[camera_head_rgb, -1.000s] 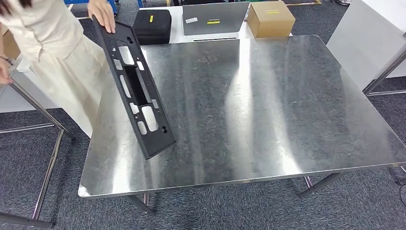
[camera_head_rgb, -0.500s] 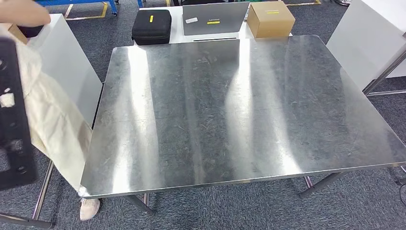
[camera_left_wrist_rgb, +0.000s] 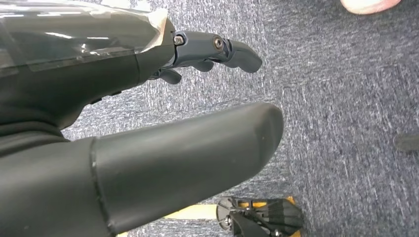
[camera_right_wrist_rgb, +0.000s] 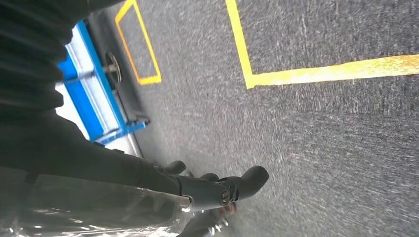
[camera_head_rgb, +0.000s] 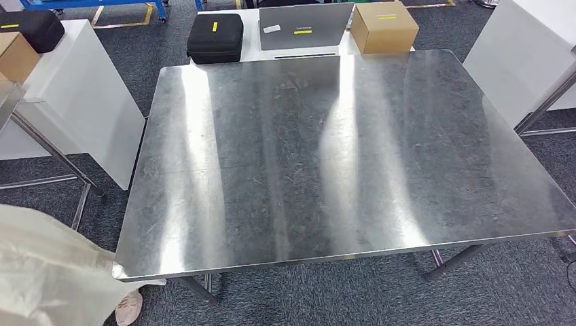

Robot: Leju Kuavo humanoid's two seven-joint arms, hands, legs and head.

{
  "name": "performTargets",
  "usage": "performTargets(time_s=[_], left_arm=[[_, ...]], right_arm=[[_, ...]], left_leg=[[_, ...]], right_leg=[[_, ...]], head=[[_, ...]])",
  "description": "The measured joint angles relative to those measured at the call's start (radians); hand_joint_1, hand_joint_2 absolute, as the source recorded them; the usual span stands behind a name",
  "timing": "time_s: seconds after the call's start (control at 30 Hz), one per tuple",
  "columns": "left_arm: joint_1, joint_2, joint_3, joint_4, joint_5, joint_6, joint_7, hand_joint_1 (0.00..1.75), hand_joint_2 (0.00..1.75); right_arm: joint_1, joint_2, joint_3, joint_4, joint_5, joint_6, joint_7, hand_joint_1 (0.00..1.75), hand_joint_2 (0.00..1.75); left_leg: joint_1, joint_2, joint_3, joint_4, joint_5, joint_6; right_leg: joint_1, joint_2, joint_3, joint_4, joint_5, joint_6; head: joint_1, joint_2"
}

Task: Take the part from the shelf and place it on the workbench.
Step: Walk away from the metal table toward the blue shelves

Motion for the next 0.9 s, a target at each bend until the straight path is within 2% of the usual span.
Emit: performTargets(time_s=[0.2,0.5,0.67,0.77,0.83,0.9], left_arm=[[0.003,0.003,-0.004,0.0,0.0,-0.013,-0.004,0.0,0.0],[0.004,0.006,-0.007,0.0,0.001,-0.019,-0.015,0.0,0.0],[0.004,0.007,-0.007,0.0,0.001,-0.019,-0.016,0.0,0.0],[0.004,0.007,-0.007,0.0,0.001,-0.018,-0.014,0.0,0.0],[0.004,0.004,-0.007,0.0,0.001,-0.017,-0.012,0.0,0.0],[0.005,0.002,-0.007,0.0,0.001,-0.017,-0.011,0.0,0.0]], right_arm=[[0.007,0.0,0.063,0.002,-0.002,0.0,0.008,0.0,0.0],[0.01,0.003,0.077,0.004,-0.021,0.0,0.008,0.0,0.0],[0.01,0.006,0.079,0.005,-0.021,-0.002,0.004,0.0,0.0],[0.011,0.007,0.083,0.005,-0.018,-0.003,0.003,0.0,0.0],[0.011,0.006,0.083,0.005,-0.018,-0.005,0.002,0.0,0.0],[0.011,0.005,0.083,0.005,-0.02,-0.007,-0.001,0.0,0.0]], left_leg=[[0.0,0.0,0.0,0.0,0.0,0.0],[-0.005,0.0,0.0,0.001,-0.002,0.002],[-0.009,0.0,-0.001,0.008,-0.008,0.012],[-0.007,0.004,0.008,0.0,-0.004,0.024],[-0.001,0.013,0.019,-0.016,0.004,0.035],[0.0,0.025,0.022,-0.022,0.006,0.041]], right_leg=[[0.0,0.0,0.0,0.0,0.0,0.0],[-0.006,0.0,0.0,0.0,0.0,0.001],[-0.011,0.0,0.004,-0.001,-0.002,0.008],[-0.01,0.002,0.008,-0.003,-0.003,0.018],[-0.007,0.002,-0.009,0.041,-0.031,0.015],[-0.006,0.001,-0.067,0.167,-0.095,0.004]], head=[[0.0,0.0],[0.0,0.0],[0.0,0.0],[0.0,0.0],[0.003,0.0],[0.006,0.0]])
